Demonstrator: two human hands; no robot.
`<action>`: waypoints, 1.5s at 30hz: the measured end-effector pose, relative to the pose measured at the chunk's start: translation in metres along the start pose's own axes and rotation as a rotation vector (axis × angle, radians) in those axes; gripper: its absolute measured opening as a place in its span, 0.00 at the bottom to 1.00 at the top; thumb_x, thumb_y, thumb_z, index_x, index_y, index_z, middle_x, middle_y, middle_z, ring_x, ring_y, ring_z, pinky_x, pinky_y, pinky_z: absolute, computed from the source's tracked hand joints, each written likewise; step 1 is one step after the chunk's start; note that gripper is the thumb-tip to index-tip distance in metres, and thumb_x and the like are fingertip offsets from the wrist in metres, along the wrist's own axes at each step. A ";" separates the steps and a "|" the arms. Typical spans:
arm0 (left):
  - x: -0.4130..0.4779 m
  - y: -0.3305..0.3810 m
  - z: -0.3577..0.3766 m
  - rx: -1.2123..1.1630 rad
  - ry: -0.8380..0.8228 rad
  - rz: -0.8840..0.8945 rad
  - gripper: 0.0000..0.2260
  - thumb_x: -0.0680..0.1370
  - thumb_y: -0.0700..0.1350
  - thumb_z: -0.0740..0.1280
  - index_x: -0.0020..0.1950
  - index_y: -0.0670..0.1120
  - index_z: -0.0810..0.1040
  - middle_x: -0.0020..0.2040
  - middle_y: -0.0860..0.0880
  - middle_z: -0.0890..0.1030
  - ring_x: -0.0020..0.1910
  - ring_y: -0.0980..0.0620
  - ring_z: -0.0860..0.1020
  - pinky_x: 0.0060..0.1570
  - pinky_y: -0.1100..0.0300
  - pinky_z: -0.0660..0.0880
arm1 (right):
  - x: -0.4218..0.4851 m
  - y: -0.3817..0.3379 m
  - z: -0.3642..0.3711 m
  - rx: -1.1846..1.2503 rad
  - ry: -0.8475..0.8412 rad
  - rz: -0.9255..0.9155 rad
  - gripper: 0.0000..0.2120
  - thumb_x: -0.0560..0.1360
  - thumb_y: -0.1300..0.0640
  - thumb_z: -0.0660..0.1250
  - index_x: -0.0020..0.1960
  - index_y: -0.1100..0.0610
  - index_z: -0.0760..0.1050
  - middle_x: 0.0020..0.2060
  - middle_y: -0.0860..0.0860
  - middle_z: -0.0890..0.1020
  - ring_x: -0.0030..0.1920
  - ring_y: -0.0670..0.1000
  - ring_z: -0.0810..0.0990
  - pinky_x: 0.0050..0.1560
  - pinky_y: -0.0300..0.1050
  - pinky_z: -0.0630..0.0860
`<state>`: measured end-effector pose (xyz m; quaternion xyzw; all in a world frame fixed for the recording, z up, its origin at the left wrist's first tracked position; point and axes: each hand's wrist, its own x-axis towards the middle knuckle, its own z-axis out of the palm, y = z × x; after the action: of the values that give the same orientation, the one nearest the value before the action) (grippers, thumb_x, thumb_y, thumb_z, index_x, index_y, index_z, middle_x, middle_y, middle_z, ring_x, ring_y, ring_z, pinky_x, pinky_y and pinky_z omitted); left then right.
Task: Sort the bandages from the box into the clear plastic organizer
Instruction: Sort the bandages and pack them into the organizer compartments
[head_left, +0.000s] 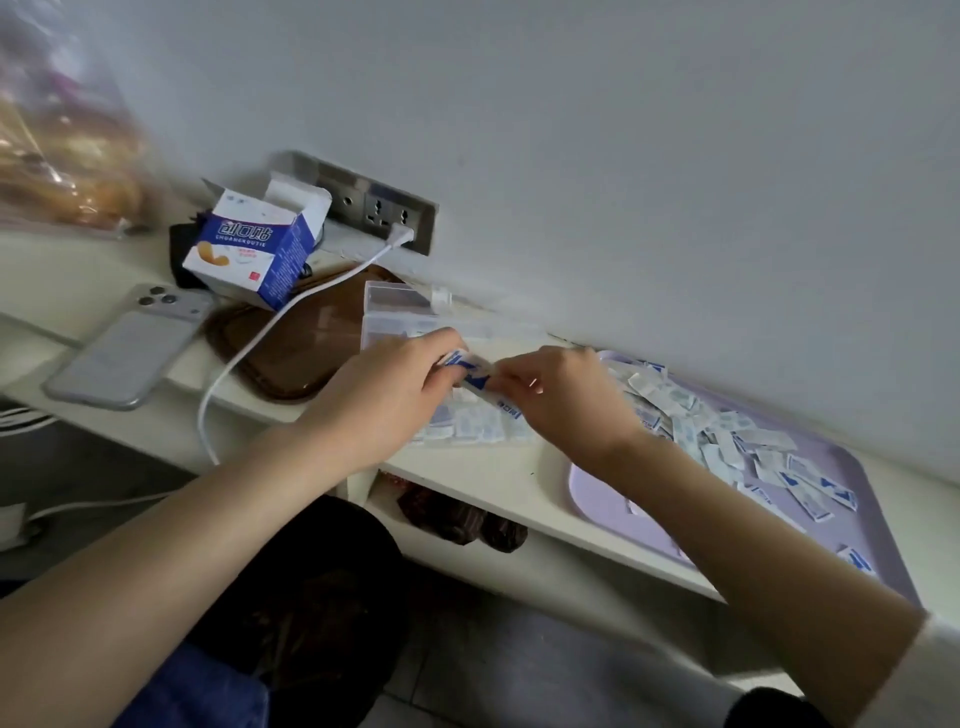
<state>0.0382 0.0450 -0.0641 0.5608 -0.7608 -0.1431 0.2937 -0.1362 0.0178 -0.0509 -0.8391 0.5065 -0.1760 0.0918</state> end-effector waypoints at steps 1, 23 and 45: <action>0.001 -0.006 -0.004 -0.003 0.025 -0.012 0.06 0.80 0.45 0.61 0.44 0.46 0.72 0.29 0.50 0.74 0.27 0.48 0.72 0.29 0.55 0.67 | 0.007 -0.004 -0.002 -0.018 0.004 0.013 0.10 0.76 0.53 0.64 0.43 0.56 0.82 0.33 0.57 0.80 0.38 0.57 0.76 0.40 0.50 0.74; -0.012 -0.045 -0.007 0.386 -0.158 -0.190 0.13 0.79 0.55 0.59 0.60 0.50 0.71 0.63 0.48 0.66 0.61 0.48 0.66 0.58 0.55 0.65 | 0.087 0.000 0.068 0.109 -0.344 0.612 0.10 0.70 0.59 0.70 0.46 0.65 0.82 0.32 0.52 0.81 0.30 0.48 0.77 0.35 0.37 0.77; -0.013 -0.045 -0.004 0.325 -0.142 -0.177 0.15 0.80 0.54 0.58 0.65 0.51 0.69 0.67 0.46 0.65 0.63 0.48 0.66 0.59 0.56 0.66 | 0.095 -0.009 0.078 -0.143 -0.462 0.479 0.15 0.77 0.51 0.63 0.52 0.64 0.76 0.47 0.56 0.81 0.38 0.53 0.78 0.32 0.38 0.70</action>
<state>0.0780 0.0426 -0.0888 0.6540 -0.7404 -0.0829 0.1311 -0.0578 -0.0640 -0.1003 -0.7184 0.6660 0.0812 0.1837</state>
